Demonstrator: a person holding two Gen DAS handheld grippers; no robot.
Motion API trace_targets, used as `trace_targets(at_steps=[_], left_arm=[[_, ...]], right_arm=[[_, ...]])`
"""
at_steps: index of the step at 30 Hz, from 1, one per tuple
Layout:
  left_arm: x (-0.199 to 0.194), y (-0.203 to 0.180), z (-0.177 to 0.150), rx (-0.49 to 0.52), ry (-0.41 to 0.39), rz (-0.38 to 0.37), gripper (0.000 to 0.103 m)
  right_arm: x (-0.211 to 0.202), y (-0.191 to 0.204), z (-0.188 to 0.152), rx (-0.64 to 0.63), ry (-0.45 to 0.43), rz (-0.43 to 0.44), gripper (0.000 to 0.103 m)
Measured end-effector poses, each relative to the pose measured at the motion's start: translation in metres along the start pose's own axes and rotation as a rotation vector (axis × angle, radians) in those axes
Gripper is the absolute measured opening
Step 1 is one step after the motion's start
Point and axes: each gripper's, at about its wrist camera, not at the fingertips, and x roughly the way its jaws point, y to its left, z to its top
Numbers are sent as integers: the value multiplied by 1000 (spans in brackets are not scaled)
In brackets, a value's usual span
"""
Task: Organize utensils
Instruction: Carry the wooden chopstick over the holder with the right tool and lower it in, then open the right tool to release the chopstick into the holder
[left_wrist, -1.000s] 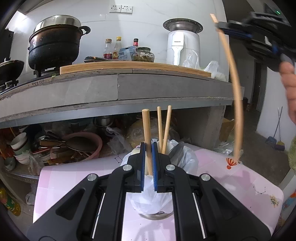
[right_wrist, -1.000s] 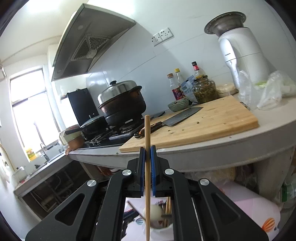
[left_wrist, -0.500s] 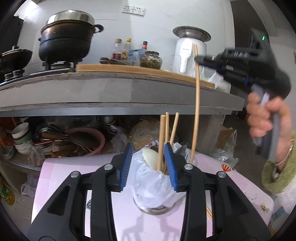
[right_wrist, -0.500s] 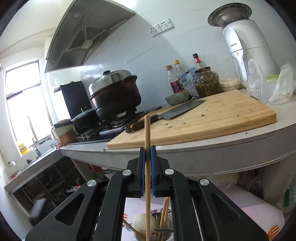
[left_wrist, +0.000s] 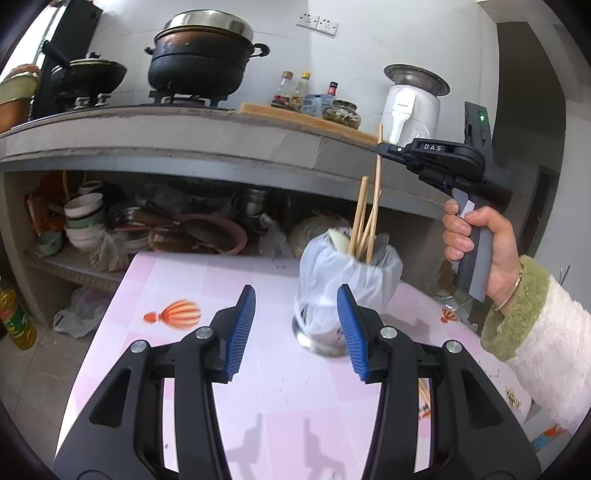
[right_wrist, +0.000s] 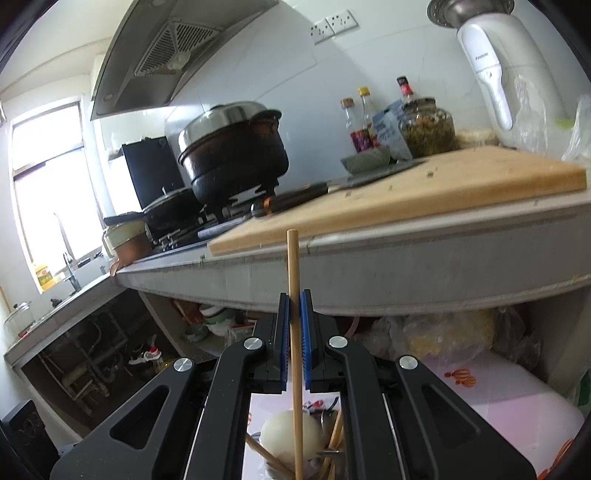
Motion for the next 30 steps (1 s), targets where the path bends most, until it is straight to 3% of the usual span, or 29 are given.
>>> trace_targets(at_steps=[8, 16, 28, 30], left_arm=[[-12, 4, -14, -4, 12, 29, 44], [-11, -2, -18, -6, 12, 12, 44], [-14, -4, -24, -32, 16, 8, 45], [-14, -5, -26, -34, 20, 6, 45]], right_arm=[[7, 1, -37, -24, 79, -6, 6], [8, 1, -63, -84, 170, -36, 6], [11, 7, -63, -109, 234, -43, 8], [8, 8, -61, -112, 231, -49, 14]])
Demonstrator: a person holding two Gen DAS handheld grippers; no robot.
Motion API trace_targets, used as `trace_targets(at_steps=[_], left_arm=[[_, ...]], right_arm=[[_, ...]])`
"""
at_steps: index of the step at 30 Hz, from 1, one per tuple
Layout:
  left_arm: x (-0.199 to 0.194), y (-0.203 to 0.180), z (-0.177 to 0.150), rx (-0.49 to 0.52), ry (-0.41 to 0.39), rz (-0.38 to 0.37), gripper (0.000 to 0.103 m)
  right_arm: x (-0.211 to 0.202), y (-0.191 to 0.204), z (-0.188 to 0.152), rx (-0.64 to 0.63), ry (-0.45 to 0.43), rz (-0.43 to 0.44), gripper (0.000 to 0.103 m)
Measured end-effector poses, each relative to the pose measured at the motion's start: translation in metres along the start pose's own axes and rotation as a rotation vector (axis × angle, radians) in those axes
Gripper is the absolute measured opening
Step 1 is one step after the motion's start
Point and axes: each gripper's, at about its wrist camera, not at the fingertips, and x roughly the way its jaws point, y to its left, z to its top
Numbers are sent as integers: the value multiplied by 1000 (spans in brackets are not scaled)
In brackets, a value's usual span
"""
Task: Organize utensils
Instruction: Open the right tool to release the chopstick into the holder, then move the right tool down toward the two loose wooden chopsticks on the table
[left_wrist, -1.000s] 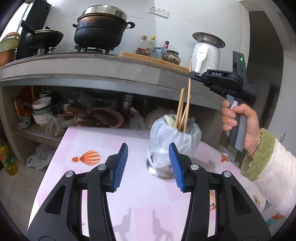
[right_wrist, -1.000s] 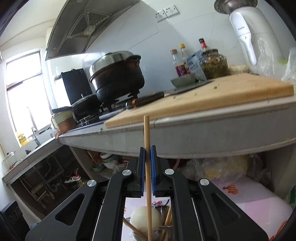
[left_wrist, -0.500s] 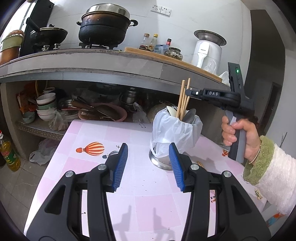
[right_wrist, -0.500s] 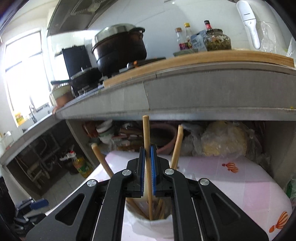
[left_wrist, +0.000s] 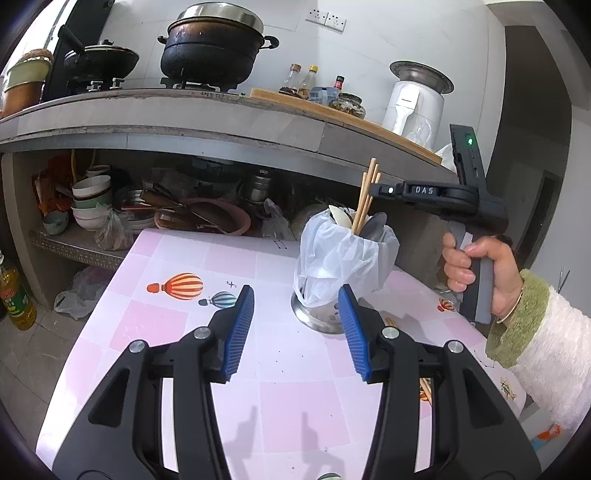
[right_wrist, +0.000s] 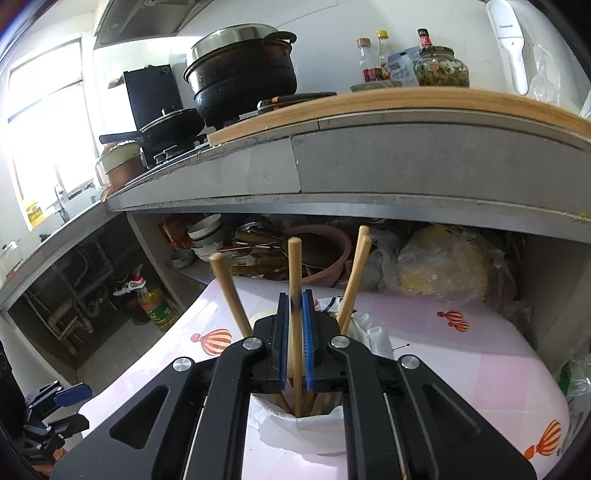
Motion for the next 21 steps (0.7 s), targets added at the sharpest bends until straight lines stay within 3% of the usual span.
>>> trace_targets(at_steps=[2, 5, 12, 16, 21], left_arm=[[-1, -1, -1, 0, 0, 0, 45], [-1, -1, -2, -4, 0, -2, 45], [-2, -5, -4, -7, 6, -7, 45], [-1, -8, -7, -1, 17, -19, 45], [7, -15, -13, 7, 48, -40, 47]], right_arm=[[-6, -1, 2, 11, -13, 0, 29], [-17, -2, 4, 17, -36, 3, 33], [-59, -11, 0, 37, -78, -4, 35], [-92, -21, -22, 47, -74, -35, 36], [-129, -37, -78, 79, -8, -109, 36]])
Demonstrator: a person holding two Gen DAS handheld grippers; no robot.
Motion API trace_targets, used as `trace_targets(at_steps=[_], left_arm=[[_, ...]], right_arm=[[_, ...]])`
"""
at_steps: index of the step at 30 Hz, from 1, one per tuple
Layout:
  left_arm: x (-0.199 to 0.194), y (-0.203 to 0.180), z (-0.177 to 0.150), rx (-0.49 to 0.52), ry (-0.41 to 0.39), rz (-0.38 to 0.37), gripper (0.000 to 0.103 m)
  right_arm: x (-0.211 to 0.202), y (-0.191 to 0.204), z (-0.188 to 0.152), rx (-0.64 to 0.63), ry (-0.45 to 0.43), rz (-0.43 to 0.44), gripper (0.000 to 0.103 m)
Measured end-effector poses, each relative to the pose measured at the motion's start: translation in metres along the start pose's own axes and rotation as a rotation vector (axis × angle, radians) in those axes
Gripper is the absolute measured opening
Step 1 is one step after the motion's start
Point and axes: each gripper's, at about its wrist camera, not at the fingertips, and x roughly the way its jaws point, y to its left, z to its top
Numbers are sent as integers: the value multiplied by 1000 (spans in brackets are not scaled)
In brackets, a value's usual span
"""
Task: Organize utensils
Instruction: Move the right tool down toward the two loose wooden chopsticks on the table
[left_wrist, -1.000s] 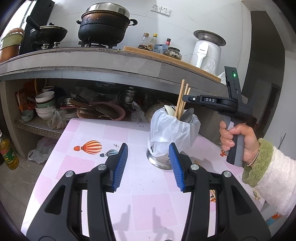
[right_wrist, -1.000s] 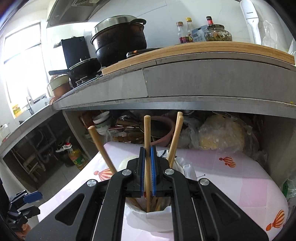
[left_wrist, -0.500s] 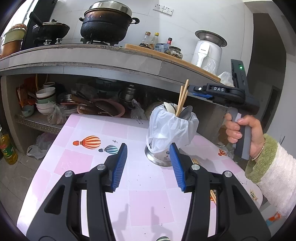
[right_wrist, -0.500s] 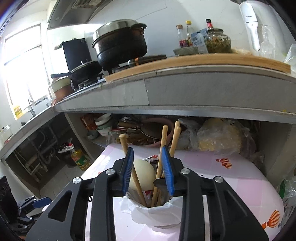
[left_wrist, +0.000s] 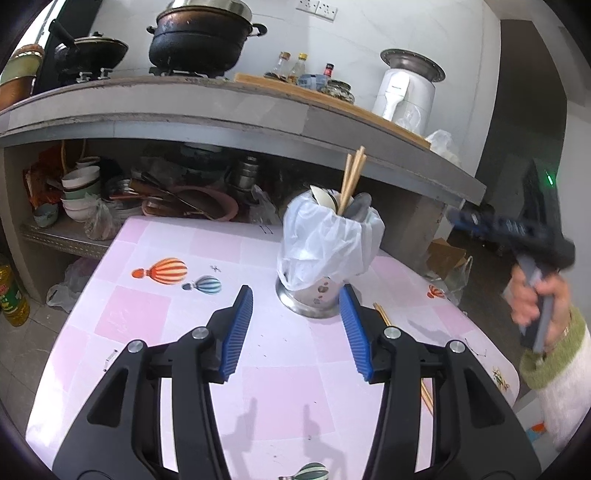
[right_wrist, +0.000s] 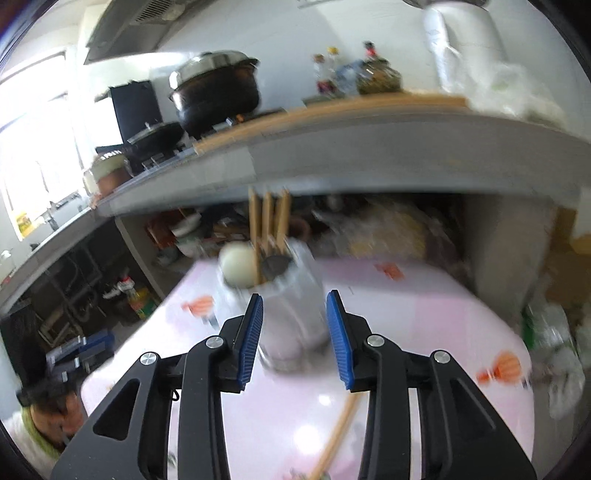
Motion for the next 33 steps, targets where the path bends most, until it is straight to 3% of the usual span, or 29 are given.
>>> trace_targets(at_steps=[8, 16, 26, 33], left_arm=[[19, -24, -13, 33, 56, -39, 47], [39, -46, -26, 58, 125, -65, 47], [44, -52, -34, 73, 160, -53, 48], [49, -50, -35, 68, 173, -47, 48]], right_arm=[[-19, -38, -89, 164, 120, -105, 36], [4, -33, -147, 219, 239, -94, 31], [43, -27, -169, 202, 351, -86, 13], [55, -23, -169, 191, 374, -75, 11]])
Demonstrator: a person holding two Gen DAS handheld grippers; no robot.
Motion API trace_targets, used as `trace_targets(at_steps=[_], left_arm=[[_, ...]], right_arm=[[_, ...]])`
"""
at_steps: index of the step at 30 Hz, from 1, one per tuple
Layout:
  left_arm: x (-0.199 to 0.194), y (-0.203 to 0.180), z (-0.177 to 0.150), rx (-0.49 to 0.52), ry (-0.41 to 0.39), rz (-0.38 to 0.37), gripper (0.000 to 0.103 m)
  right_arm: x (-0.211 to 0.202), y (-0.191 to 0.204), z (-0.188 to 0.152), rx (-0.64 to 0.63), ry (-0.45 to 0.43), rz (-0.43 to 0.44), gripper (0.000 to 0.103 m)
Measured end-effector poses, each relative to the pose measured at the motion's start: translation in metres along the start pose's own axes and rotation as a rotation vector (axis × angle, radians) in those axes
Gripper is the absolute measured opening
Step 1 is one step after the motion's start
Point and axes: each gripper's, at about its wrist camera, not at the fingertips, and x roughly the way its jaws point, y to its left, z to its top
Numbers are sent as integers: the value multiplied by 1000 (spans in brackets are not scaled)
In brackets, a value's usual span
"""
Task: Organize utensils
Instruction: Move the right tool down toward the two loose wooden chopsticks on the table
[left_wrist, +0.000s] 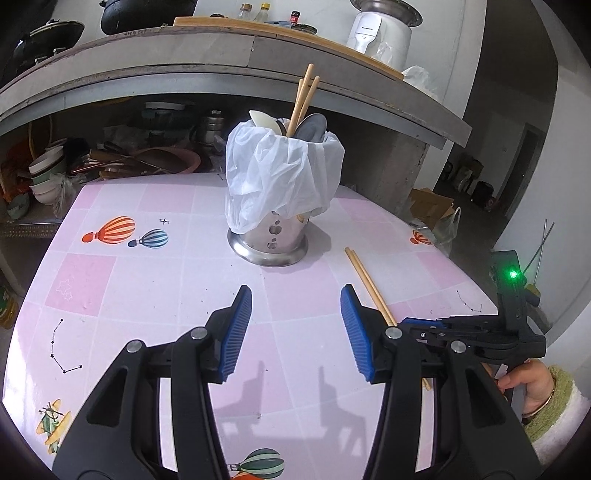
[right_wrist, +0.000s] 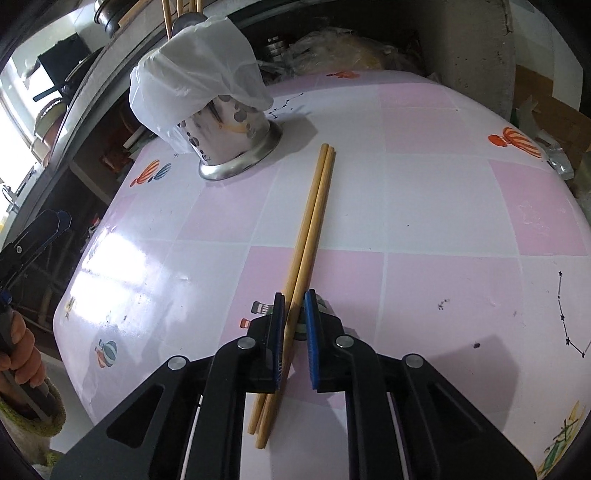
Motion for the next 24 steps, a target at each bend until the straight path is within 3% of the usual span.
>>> trace_targets(at_steps=[11, 24], left_arm=[[4, 1, -1, -6, 11, -6, 48], [27, -20, -7, 28, 73, -62, 48]], right_arm=[[0, -3, 3, 0, -18, -42, 6], [-28, -35, -21, 118, -46, -100, 5]])
